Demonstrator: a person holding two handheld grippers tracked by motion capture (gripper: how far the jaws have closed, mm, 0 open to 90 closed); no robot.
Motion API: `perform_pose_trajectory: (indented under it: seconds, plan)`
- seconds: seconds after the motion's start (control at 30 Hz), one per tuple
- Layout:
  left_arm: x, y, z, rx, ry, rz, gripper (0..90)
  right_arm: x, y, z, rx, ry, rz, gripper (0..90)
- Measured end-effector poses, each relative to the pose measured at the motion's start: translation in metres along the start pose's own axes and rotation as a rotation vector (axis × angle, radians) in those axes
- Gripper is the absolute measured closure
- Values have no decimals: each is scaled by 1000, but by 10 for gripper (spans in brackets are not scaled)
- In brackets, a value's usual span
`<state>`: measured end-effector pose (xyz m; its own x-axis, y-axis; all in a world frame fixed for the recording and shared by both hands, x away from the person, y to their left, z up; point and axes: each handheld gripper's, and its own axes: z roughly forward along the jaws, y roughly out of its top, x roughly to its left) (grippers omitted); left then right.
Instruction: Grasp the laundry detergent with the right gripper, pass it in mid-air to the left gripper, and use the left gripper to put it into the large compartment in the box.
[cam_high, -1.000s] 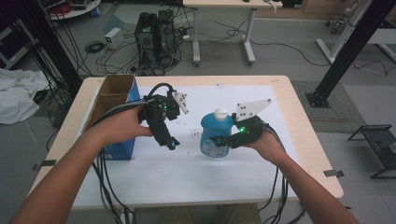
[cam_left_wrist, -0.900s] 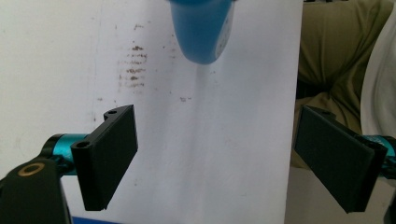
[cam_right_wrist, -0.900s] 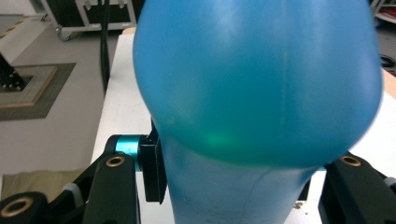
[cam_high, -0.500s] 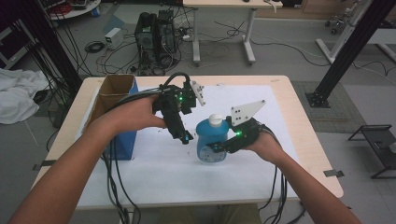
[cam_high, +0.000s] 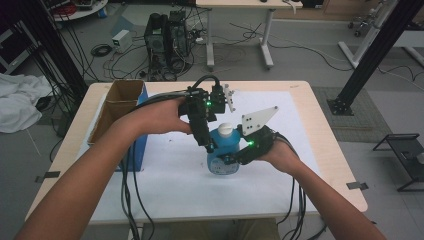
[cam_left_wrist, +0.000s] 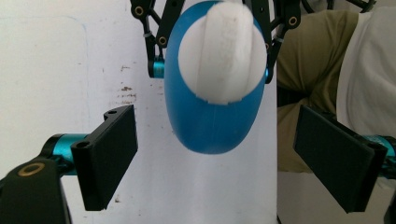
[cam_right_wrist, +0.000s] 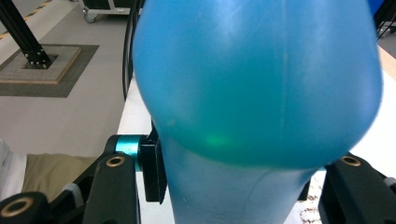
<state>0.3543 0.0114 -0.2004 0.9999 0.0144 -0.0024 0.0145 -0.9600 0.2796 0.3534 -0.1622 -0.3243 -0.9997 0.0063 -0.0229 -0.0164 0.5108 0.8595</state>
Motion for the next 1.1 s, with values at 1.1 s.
perform_pose_trajectory:
  seconds: [1.1]
  plan:
    - [8, 18, 29, 44, -42, 19, 155, -7, 7, 7, -34, 24, -73, 442]
